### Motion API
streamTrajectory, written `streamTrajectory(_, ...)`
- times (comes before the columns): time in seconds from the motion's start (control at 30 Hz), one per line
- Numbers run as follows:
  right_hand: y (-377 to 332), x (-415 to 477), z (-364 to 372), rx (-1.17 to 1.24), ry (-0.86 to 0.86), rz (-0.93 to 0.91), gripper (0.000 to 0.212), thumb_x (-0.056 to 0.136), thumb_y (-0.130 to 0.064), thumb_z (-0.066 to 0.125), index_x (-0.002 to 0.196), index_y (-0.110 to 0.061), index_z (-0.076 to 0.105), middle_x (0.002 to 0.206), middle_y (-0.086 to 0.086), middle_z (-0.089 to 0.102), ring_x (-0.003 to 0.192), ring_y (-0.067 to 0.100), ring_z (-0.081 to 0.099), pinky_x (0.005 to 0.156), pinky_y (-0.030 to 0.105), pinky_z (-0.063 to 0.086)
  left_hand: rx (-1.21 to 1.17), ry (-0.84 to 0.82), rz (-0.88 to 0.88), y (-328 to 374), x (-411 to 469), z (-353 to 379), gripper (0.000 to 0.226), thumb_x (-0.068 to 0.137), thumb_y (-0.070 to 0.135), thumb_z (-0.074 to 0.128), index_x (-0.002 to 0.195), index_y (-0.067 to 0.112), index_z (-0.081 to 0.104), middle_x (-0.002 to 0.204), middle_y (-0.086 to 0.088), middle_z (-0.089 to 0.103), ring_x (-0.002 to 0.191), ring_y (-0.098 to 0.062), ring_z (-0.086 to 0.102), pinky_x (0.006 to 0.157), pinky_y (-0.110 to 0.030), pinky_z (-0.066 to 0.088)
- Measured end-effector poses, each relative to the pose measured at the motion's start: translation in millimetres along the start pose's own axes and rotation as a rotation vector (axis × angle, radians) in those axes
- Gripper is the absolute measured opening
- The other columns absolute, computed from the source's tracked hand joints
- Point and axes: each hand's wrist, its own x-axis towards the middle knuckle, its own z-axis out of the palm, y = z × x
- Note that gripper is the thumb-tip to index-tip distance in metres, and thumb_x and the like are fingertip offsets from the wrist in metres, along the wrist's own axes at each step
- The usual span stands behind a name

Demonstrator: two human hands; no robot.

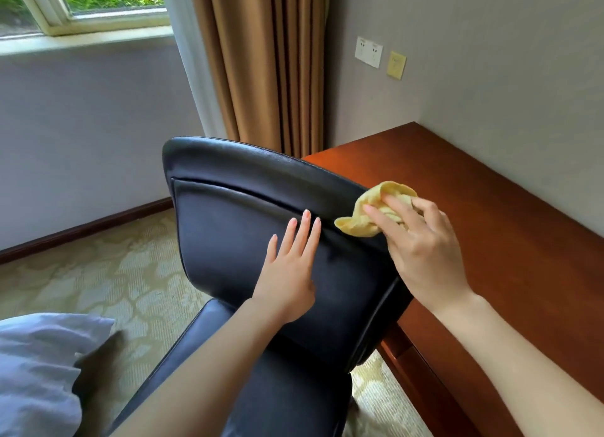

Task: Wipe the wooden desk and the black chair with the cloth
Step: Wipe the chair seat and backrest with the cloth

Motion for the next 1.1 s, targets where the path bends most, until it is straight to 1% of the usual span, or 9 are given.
streamTrajectory(0.1,-12.8,38.5,5.6,0.09,-0.114,0.022,0.041,0.084,-0.001,0.065,0.121,-0.018,0.065,0.121,0.008,0.063,0.098,0.033,0.056,0.081,0.043,0.049,0.012,0.029,0.054,-14.1,1.0,3.5,0.101,0.088,0.014,0.051,0.138,0.031,-0.035,0.146,0.011,-0.043,0.138,-0.013,-0.033,0.116,-0.04,-0.011)
streamTrajectory(0.17,-25.4,63.9,15.7,0.135,-0.173,0.006,0.04,0.086,-0.001,0.062,0.121,-0.018,0.065,0.123,0.009,0.062,0.101,0.033,0.055,0.084,0.044,0.048,0.048,0.045,0.117,-28.8,0.6,2.8,0.102,0.087,0.011,0.05,0.136,0.036,-0.036,0.144,0.016,-0.043,0.133,-0.007,-0.039,0.111,-0.035,-0.023)
streamTrajectory(0.2,-33.1,76.5,22.9,0.148,-0.201,-0.008,0.04,0.086,0.0,0.06,0.122,-0.018,0.064,0.125,0.009,0.06,0.105,0.034,0.054,0.086,0.045,0.047,0.07,0.049,0.141,-37.0,0.8,1.6,0.102,0.086,0.009,0.049,0.136,0.038,-0.036,0.143,0.017,-0.043,0.131,-0.006,-0.042,0.106,-0.032,-0.028)
streamTrajectory(0.27,-49.3,100.0,37.7,0.155,-0.253,-0.042,0.04,0.089,-0.001,0.055,0.125,-0.018,0.061,0.13,0.01,0.057,0.112,0.034,0.05,0.091,0.044,0.044,0.089,0.048,0.14,-52.3,2.0,-1.6,0.102,0.085,0.008,0.048,0.136,0.039,-0.035,0.144,0.016,-0.042,0.13,-0.009,-0.044,0.103,-0.03,-0.032)
streamTrajectory(0.4,-84.6,145.3,72.8,0.165,-0.319,-0.112,0.041,0.094,-0.006,0.047,0.132,-0.02,0.055,0.14,0.008,0.047,0.125,0.032,0.04,0.098,0.043,0.036,0.091,0.072,0.018,-87.2,1.3,-9.9,0.102,0.086,0.011,0.047,0.13,0.04,-0.041,0.14,0.014,-0.046,0.127,-0.014,-0.046,0.11,-0.037,-0.02)
streamTrajectory(0.73,-176.6,228.7,148.4,-0.015,-0.414,-0.33,0.04,0.098,-0.015,0.041,0.137,-0.02,0.044,0.147,0.01,0.034,0.132,0.032,0.03,0.104,0.043,0.03,0.032,0.102,-0.237,-176.5,-30.2,-23.4,0.094,0.091,0.015,0.043,0.13,0.039,-0.039,0.135,0.016,-0.05,0.13,-0.016,-0.042,0.109,-0.038,-0.021)
streamTrajectory(0.87,-227.4,249.2,174.4,-0.152,-0.451,-0.383,0.032,0.097,-0.017,0.041,0.127,-0.016,0.052,0.138,0.012,0.042,0.127,0.034,0.033,0.101,0.043,0.03,-0.005,0.107,-0.355,-212.7,-49.4,-20.3,0.092,0.091,0.017,0.043,0.131,0.037,-0.036,0.138,0.014,-0.045,0.131,-0.016,-0.039,0.113,-0.041,-0.016)
streamTrajectory(0.97,-263.6,251.9,195.5,-0.264,-0.531,-0.443,0.027,0.098,-0.02,0.041,0.116,-0.015,0.061,0.126,0.012,0.05,0.123,0.034,0.037,0.105,0.045,0.026,-0.047,0.089,-0.437,-236.6,-65.0,-13.6,0.086,0.09,0.018,0.04,0.141,0.033,-0.028,0.14,0.011,-0.042,0.131,-0.016,-0.039,0.114,-0.043,-0.015)
streamTrajectory(1.1,-297.8,233.3,225.1,-0.437,-0.694,-0.508,0.03,0.098,-0.029,0.043,0.119,-0.02,0.063,0.129,0.01,0.053,0.125,0.033,0.039,0.107,0.043,0.023,-0.04,0.066,-0.481,-258.0,-84.0,-3.6,0.082,0.091,0.019,0.038,0.147,0.029,-0.021,0.142,0.008,-0.041,0.132,-0.018,-0.038,0.113,-0.045,-0.015)
